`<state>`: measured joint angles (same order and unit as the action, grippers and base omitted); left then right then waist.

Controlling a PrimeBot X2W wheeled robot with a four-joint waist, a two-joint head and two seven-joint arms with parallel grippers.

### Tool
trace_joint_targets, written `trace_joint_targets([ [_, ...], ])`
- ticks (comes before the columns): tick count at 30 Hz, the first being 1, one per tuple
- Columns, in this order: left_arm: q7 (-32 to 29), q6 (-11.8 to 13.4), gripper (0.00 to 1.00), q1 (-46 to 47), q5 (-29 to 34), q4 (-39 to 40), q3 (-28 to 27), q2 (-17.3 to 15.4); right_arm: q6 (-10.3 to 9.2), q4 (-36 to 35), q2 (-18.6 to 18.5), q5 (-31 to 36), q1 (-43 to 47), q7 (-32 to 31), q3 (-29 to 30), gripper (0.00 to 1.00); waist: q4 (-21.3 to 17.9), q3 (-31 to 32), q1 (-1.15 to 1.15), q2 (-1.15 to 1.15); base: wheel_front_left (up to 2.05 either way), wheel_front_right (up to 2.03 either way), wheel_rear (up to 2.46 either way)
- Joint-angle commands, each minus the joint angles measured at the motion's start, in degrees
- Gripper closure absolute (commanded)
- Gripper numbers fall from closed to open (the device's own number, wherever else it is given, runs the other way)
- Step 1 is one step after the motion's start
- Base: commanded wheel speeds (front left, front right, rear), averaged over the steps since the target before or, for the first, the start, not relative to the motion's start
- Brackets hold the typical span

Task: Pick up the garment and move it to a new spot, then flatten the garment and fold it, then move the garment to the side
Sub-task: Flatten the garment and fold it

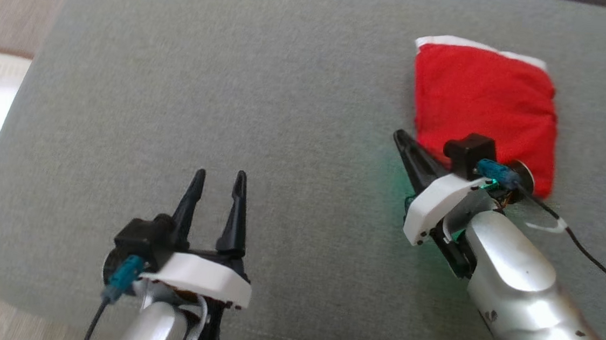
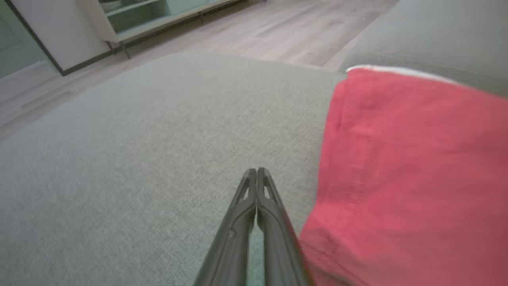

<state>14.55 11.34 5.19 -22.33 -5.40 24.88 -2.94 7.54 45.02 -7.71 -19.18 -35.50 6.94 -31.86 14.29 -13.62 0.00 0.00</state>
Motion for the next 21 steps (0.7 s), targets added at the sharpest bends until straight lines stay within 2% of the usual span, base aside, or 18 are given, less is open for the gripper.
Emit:
trace_joint_targets([
  [1,0.4,-0.2,0.00,0.6,0.5,1.6,-2.2,0.1,-0.05,-2.1,0.9,-0.5,0.8,1.1,-0.6,1.00,-1.9,2.3,0.00,0.00,0.00,0.00,0.00],
  [5,0.4,-1.2,0.00,-1.0,1.6,0.6,-4.8,0.1,-0.05,-4.8,-0.5,-1.3,3.7,3.8,1.6,1.00,-4.7,6.3,0.00,0.00,0.00,0.00,0.00],
  [6,0.4,-1.5,0.00,-1.6,1.9,0.3,-5.4,0.1,-0.05,-5.8,-1.1,-1.3,4.7,4.3,2.7,0.89,-5.3,7.2,0.00,0.00,0.00,0.00,0.00],
  [8,0.4,-2.2,0.00,-2.7,2.6,-0.5,-6.7,0.1,-0.05,-7.8,-2.5,-0.4,6.9,5.4,5.4,0.34,-6.5,9.0,0.00,0.00,0.00,0.00,0.00],
  [9,0.4,-2.6,0.00,-3.3,3.0,-0.9,-7.4,0.1,-0.05,-9.0,-3.2,0.4,8.1,5.8,6.9,0.00,-7.1,10.0,0.00,0.00,0.00,0.00,0.00],
  [15,0.4,-4.7,0.00,-7.0,5.0,-3.3,-11.3,-0.6,-0.05,-16.9,-5.2,4.0,17.5,7.1,18.4,0.00,-9.4,14.0,0.00,0.00,0.00,0.00,0.00],
  [21,0.4,-6.3,0.00,-9.5,6.2,-4.1,-14.2,-0.7,-0.05,-24.5,-3.8,6.0,27.8,7.5,28.2,0.00,-10.5,15.9,0.00,0.00,0.00,0.00,0.00],
])
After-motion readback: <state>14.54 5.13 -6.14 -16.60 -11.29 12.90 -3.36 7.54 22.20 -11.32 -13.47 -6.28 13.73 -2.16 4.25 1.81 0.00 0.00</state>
